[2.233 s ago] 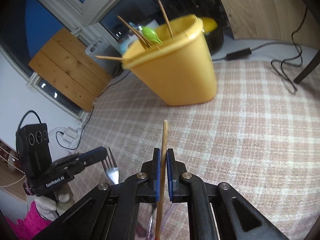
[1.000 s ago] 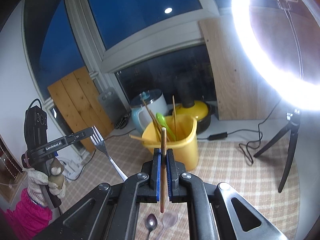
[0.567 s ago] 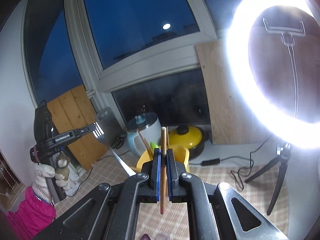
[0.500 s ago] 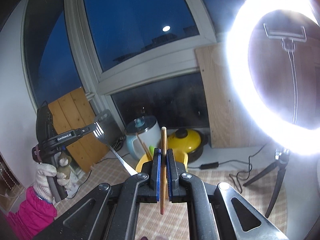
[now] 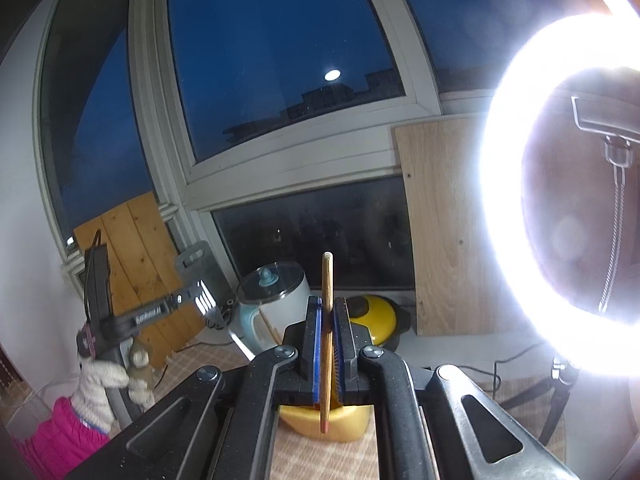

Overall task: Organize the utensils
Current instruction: 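Lift the fork and chopstick and carry them over the yellow bin, then lower the fork and chopstick into the bin and open both tools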

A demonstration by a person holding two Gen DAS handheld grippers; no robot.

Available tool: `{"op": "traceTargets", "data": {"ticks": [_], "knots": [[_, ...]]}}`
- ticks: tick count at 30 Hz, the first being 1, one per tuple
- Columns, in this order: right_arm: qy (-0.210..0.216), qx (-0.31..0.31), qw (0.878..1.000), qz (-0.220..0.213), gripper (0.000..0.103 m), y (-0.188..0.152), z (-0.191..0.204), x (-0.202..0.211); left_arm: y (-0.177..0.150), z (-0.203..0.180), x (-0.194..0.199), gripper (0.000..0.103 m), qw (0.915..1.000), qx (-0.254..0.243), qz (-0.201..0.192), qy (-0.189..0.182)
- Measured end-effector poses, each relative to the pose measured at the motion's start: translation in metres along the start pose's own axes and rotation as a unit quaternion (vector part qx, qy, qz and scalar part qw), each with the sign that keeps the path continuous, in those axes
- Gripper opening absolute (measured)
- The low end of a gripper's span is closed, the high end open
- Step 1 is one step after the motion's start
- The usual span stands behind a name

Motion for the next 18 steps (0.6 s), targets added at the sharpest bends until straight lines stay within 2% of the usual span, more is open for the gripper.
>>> {"op": "traceTargets", "data": {"ticks": [6, 18], "knots": [[-0.018, 0.004, 1.000, -0.004, 0.003, 0.006, -0.003, -0.020, -0.005, 0.000, -0.006, 0.000, 1.0000, -0.001, 0.004, 0.003], [-0.011, -0.012, 0.998, 0.053, 0.003, -0.036, -0.003, -0.073, -0.018, -0.001, -0.016, 0.000, 0.9998, 0.001, 0.016, 0.008]]}}
Point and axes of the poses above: each gripper's, at about its wrist camera, not at the fingertips, and x roughly against the way its jaws point, z to its left, y to its top, the point moved 9 cm from there along -x, roughly the way its jaws point, and after that the axes turned 11 degrees about x, right-handed, at the moved point
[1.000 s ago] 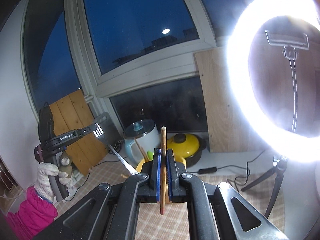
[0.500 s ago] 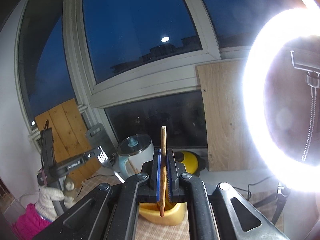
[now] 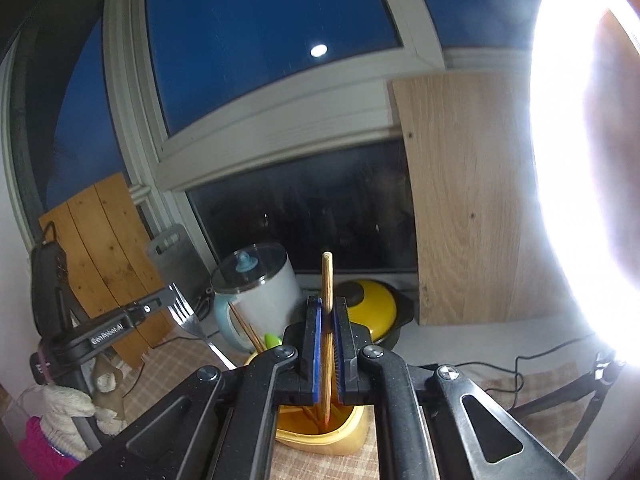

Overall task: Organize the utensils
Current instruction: 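Lower the fork and chopstick into the bin and open both tools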

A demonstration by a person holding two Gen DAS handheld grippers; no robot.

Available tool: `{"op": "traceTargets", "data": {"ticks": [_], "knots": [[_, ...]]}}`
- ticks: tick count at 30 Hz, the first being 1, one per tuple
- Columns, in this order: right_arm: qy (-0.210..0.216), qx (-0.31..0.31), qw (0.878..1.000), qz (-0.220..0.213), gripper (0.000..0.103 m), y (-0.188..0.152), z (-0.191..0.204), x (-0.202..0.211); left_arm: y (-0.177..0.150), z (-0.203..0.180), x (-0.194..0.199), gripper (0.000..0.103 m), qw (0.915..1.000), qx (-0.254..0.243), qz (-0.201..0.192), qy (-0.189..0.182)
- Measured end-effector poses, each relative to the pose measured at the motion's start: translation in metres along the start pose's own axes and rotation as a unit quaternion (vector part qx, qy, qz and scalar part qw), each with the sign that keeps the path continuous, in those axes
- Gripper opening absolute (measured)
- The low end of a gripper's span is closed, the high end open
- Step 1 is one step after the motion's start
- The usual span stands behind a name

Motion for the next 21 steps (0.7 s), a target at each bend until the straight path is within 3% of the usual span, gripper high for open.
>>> {"op": "traceTargets", "data": {"ticks": [21], "knots": [[0.026, -0.042, 0.996, 0.068, 0.003, -0.055, -0.008, -0.036, -0.032, -0.023, -0.012, 0.001, 0.9990, -0.033, 0.029, -0.002]]}}
Point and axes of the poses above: each gripper's, at about its wrist camera, not at the fingertips, and x roughly against the way its jaws point, z to its left, y to its top, the point moved 9 cm from there along -x, roughly the way its jaws point, and after that the axes turned 11 degrees about x, right-handed, at the moved point
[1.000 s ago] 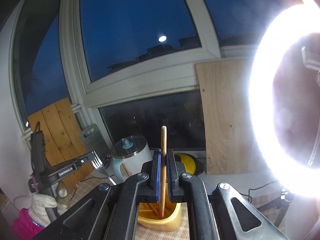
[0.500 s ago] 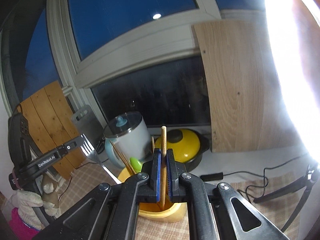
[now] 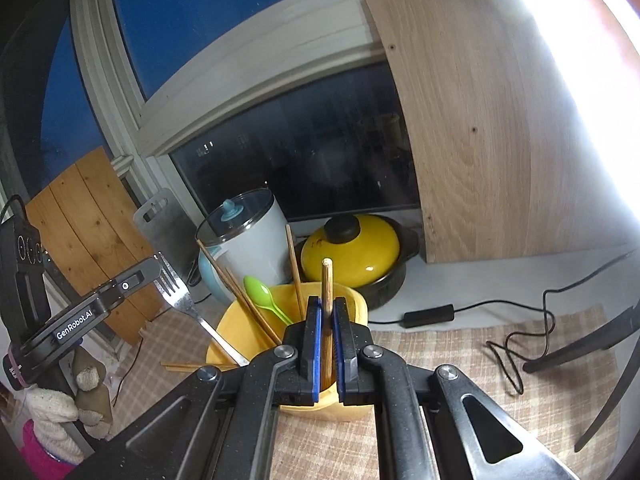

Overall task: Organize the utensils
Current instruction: 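Lower the fork and chopstick into the bin and open both tools, then move both tools down to the metal and clear spoons on the cloth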

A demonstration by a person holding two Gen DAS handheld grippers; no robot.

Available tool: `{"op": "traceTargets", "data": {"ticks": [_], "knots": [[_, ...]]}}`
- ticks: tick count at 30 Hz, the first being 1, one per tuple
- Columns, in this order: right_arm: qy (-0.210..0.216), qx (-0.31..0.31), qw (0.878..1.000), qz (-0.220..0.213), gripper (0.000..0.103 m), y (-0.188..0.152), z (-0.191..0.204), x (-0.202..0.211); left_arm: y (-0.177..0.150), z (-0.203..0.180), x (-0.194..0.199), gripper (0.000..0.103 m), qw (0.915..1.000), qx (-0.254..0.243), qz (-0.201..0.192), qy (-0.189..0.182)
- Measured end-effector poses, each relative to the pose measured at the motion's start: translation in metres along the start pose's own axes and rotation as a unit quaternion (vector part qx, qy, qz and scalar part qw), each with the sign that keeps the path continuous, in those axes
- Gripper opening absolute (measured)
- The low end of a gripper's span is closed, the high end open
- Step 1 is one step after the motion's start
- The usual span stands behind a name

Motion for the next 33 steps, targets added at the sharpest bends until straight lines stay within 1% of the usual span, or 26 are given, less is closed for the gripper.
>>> {"op": "traceTargets", "data": {"ticks": [2, 4, 8, 10, 12, 17, 19, 21, 23, 28, 29, 30, 31, 32, 33], "knots": [[0.001, 0.000, 1.000, 0.003, 0.003, -0.002, 0.000, 0.000, -0.001, -0.001, 0.000, 0.001, 1.0000, 0.000, 0.003, -0.002], [0.003, 0.001, 1.000, 0.005, 0.006, -0.003, 0.001, -0.001, -0.001, -0.003, 0.001, 0.001, 1.0000, 0.002, 0.004, -0.005], [0.005, 0.000, 1.000, 0.007, 0.009, -0.004, 0.001, 0.000, 0.002, -0.003, 0.007, 0.001, 1.0000, 0.003, -0.006, -0.004], [0.006, 0.001, 1.000, 0.005, 0.023, -0.004, 0.002, 0.002, 0.003, -0.003, 0.010, 0.002, 1.0000, 0.001, -0.005, -0.004], [0.005, 0.006, 1.000, 0.000, 0.030, -0.004, 0.004, 0.006, 0.003, -0.003, 0.013, 0.004, 1.0000, -0.001, -0.006, -0.002], [0.000, 0.017, 1.000, -0.005, 0.033, -0.006, 0.008, 0.015, 0.002, -0.002, 0.024, 0.004, 1.0000, 0.002, -0.009, -0.003], [0.000, 0.016, 1.000, -0.007, 0.041, -0.008, 0.010, 0.020, 0.000, -0.002, 0.028, 0.004, 1.0000, 0.002, -0.009, -0.003], [0.001, 0.014, 1.000, -0.010, 0.046, -0.009, 0.010, 0.023, -0.001, -0.003, 0.033, 0.004, 0.9999, -0.001, -0.011, -0.002], [-0.001, 0.014, 1.000, -0.011, 0.047, -0.012, 0.012, 0.027, -0.001, -0.004, 0.037, 0.004, 0.9999, -0.003, -0.011, -0.002], [-0.004, 0.011, 1.000, -0.016, 0.062, -0.019, 0.012, 0.038, -0.007, -0.007, 0.048, 0.004, 0.9999, -0.009, -0.009, -0.002], [-0.005, 0.009, 1.000, -0.017, 0.063, -0.020, 0.012, 0.040, -0.009, -0.008, 0.050, 0.005, 0.9999, -0.011, -0.008, -0.002], [-0.005, 0.008, 1.000, -0.018, 0.066, -0.022, 0.011, 0.042, -0.011, -0.008, 0.051, 0.011, 0.9999, -0.012, -0.008, -0.001], [-0.005, 0.008, 1.000, -0.018, 0.069, -0.023, 0.011, 0.044, -0.012, -0.009, 0.053, 0.026, 0.9999, -0.013, -0.007, -0.002], [-0.007, 0.008, 1.000, -0.019, 0.070, -0.025, 0.011, 0.047, -0.014, -0.010, 0.056, 0.035, 0.9999, -0.013, -0.007, -0.003], [-0.009, 0.009, 1.000, -0.020, 0.074, -0.027, 0.011, 0.049, -0.015, -0.011, 0.059, 0.044, 0.9998, -0.014, -0.010, -0.003]]}}
Point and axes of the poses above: each gripper's, at about its wrist camera, not at the fingertips, and x roughly against the way its jaws point, z to its left, y to its top, the point moved 9 cm from there along -x, roughly the way its jaws point, and after that the axes turned 11 degrees about x, right-handed, at the moved point
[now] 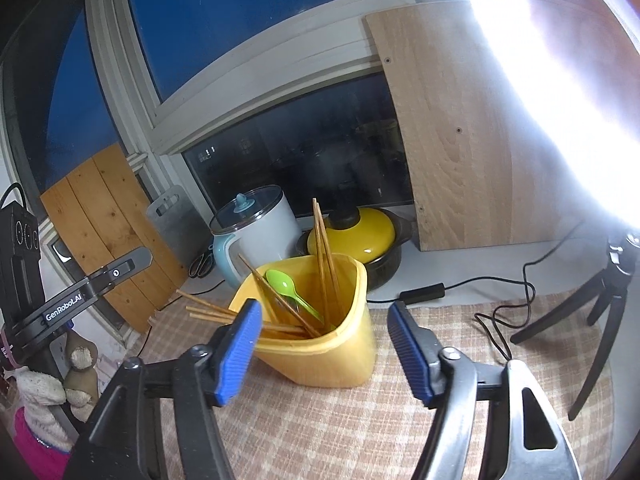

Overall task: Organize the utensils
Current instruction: 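Move both tools down to the metal and clear spoons on the cloth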

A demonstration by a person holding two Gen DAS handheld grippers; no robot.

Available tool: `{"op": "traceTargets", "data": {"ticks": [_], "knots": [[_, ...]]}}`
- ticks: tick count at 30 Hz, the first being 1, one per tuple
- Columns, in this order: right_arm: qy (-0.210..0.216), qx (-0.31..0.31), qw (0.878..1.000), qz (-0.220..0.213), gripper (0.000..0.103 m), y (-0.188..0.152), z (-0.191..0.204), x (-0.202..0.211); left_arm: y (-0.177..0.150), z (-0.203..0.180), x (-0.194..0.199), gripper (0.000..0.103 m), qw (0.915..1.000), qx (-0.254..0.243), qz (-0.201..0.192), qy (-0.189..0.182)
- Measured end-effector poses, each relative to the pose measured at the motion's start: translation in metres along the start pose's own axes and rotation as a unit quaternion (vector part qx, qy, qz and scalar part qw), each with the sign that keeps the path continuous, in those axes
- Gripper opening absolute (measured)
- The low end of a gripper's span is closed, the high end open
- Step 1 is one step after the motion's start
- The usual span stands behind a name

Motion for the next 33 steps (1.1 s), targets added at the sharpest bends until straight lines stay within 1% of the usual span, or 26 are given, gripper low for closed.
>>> {"op": "traceTargets", "data": {"ticks": [4, 6, 12, 13, 15, 21, 25, 27, 29, 32, 33], "knots": [[-0.006, 0.001, 1.000, -0.002, 0.085, -0.008, -0.001, 0.009, -0.007, -0.003, 0.008, 0.044, 1.0000, -0.005, 0.002, -0.001], [-0.006, 0.000, 1.000, 0.001, 0.089, -0.014, -0.002, 0.012, -0.012, -0.005, 0.011, 0.044, 0.9999, -0.007, 0.007, -0.003], [-0.005, 0.002, 1.000, 0.014, 0.093, -0.032, -0.004, 0.017, -0.033, -0.012, 0.016, 0.044, 0.9994, -0.020, 0.026, -0.007], [-0.003, 0.002, 1.000, 0.017, 0.098, -0.036, -0.004, 0.019, -0.037, -0.012, 0.016, 0.044, 0.9993, -0.021, 0.030, -0.008], [-0.001, 0.003, 1.000, 0.019, 0.103, -0.043, -0.004, 0.022, -0.045, -0.013, 0.016, 0.044, 0.9990, -0.020, 0.038, -0.010], [0.008, 0.002, 0.999, 0.042, 0.103, -0.067, -0.003, 0.027, -0.079, -0.004, 0.012, 0.044, 0.9963, -0.013, 0.084, -0.012], [0.027, -0.005, 0.998, 0.065, 0.103, -0.088, -0.001, 0.027, -0.109, 0.005, 0.006, 0.044, 0.9924, 0.002, 0.122, -0.014], [0.038, -0.009, 0.996, 0.079, 0.102, -0.100, 0.001, 0.026, -0.128, 0.010, 0.002, 0.044, 0.9891, 0.011, 0.146, -0.017], [0.054, -0.018, 0.994, 0.094, 0.100, -0.113, 0.003, 0.023, -0.148, 0.014, -0.001, 0.044, 0.9849, 0.024, 0.170, -0.023], [0.083, -0.034, 0.988, 0.124, 0.094, -0.135, 0.007, 0.014, -0.176, 0.017, -0.003, 0.044, 0.9770, 0.045, 0.205, -0.037], [0.089, -0.039, 0.986, 0.134, 0.091, -0.143, 0.008, 0.011, -0.184, 0.017, -0.004, 0.044, 0.9749, 0.050, 0.214, -0.039]]}}
Point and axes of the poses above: each gripper's, at about its wrist camera, not at the fingertips, and x roughly against the way its jaws point, z to its left, y to its top, the point moved 9 cm from there along -x, roughly the way its jaws point, and after that the axes turned 11 degrees about x, right-handed, at the moved point
